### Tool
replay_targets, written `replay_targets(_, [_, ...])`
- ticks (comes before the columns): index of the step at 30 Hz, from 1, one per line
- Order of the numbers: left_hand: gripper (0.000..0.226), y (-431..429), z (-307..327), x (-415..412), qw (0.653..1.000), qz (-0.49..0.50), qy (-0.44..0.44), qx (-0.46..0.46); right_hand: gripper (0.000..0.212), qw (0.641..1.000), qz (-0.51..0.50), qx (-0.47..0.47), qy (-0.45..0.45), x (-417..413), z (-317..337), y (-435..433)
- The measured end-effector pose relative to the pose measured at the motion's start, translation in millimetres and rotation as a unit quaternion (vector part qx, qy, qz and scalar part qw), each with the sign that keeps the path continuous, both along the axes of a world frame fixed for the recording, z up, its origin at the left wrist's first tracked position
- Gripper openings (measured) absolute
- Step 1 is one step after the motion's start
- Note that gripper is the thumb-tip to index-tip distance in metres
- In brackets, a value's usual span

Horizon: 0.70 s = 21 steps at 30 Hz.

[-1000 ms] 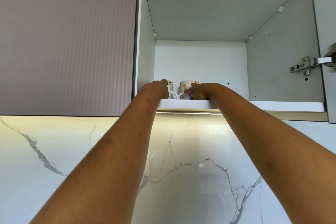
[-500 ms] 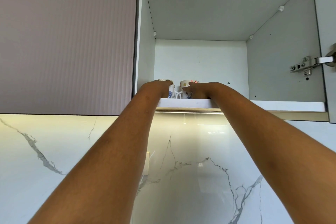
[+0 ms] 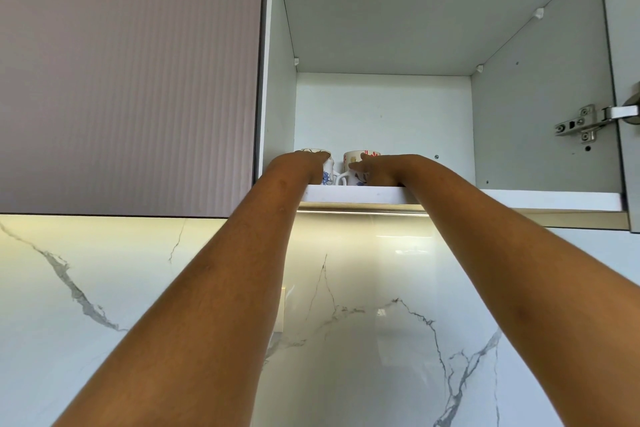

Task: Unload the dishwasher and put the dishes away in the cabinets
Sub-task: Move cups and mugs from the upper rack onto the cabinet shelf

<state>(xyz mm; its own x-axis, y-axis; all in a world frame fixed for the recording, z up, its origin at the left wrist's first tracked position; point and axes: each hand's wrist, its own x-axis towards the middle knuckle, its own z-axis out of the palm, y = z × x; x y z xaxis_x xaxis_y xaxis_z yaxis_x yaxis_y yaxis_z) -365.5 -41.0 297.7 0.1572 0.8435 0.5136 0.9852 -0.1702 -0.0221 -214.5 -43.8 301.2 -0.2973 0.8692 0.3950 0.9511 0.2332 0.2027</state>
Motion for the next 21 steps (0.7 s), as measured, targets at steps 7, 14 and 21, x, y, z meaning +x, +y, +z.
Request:
replay_targets(7, [0.059, 6, 1, -2, 1.0, -0.004, 0.004, -0.001, 0.05, 1.0, -0.002, 0.002, 0.009, -1, -2, 0])
replay_targets(14, [0.072, 11, -1, -2, 0.999, -0.003, -0.033, 0.01, 0.049, 0.99, 0.019, 0.032, 0.135, 3, -5, -6])
replay_targets(21, [0.066, -9, -3, -5, 0.996, -0.012, -0.078, 0.04, 0.044, 0.968, -0.001, 0.072, 0.242, 22, -13, -49])
